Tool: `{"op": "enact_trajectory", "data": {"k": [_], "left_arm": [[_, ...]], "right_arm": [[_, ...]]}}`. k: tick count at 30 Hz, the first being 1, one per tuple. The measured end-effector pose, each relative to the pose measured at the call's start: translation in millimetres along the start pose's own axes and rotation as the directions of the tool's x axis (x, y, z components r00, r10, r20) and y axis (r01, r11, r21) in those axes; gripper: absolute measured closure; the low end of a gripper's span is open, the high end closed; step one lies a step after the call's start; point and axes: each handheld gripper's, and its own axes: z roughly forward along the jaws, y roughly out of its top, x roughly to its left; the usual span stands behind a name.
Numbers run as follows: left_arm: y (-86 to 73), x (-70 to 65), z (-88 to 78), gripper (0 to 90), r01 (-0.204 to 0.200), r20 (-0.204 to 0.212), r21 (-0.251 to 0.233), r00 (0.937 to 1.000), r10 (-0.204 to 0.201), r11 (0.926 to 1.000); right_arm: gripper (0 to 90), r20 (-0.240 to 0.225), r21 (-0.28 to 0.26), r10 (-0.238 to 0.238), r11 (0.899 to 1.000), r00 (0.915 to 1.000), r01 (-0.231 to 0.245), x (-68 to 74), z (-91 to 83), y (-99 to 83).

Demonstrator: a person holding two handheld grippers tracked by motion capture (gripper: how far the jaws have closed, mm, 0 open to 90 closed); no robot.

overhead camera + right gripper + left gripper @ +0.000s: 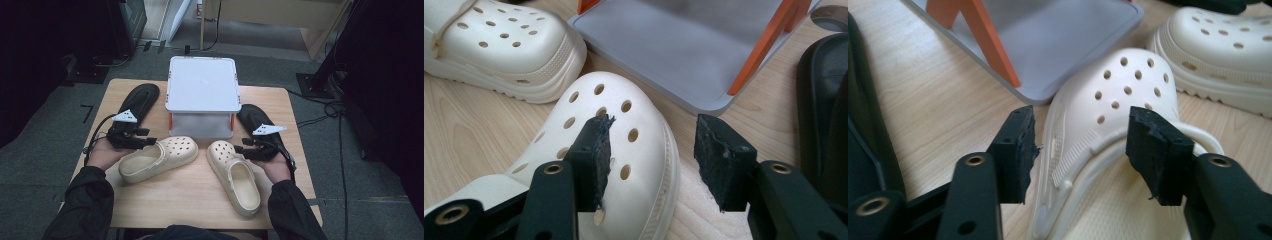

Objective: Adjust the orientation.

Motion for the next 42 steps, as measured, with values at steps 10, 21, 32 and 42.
{"op": "enact_trajectory", "data": {"k": [10,21,32,42], "left_arm": [[-3.6,-1.1,-1.8,41.9,-0.038,0.019,0.006,0.9991,0.038,0.9993],[-19.9,2.5,-11.2,42.9,-0.005,0.028,0.001,0.9996,0.005,1.0],[-29.2,7.1,7.1,44.4,0.006,0.035,0.038,0.9994,-0.007,0.9992],[-19.3,11.6,26.0,49.5,-0.022,0.057,0.076,0.9982,0.018,0.9968]], "right_arm": [[48.5,-0.008,-0.001,0.006,1.0,0.9999,-0.006,-1.4,-0.2,-0.3],[47.9,-0.026,-0.005,0.003,1.0,0.9997,-0.003,-4.3,4.1,6.1],[47.6,-0.066,0.011,-0.016,1.0,0.9977,0.017,-0.9,19.7,17.8],[47.3,-0.052,0.004,-0.001,1.0,0.9987,0.001,-3.9,13.2,13.4]]}}
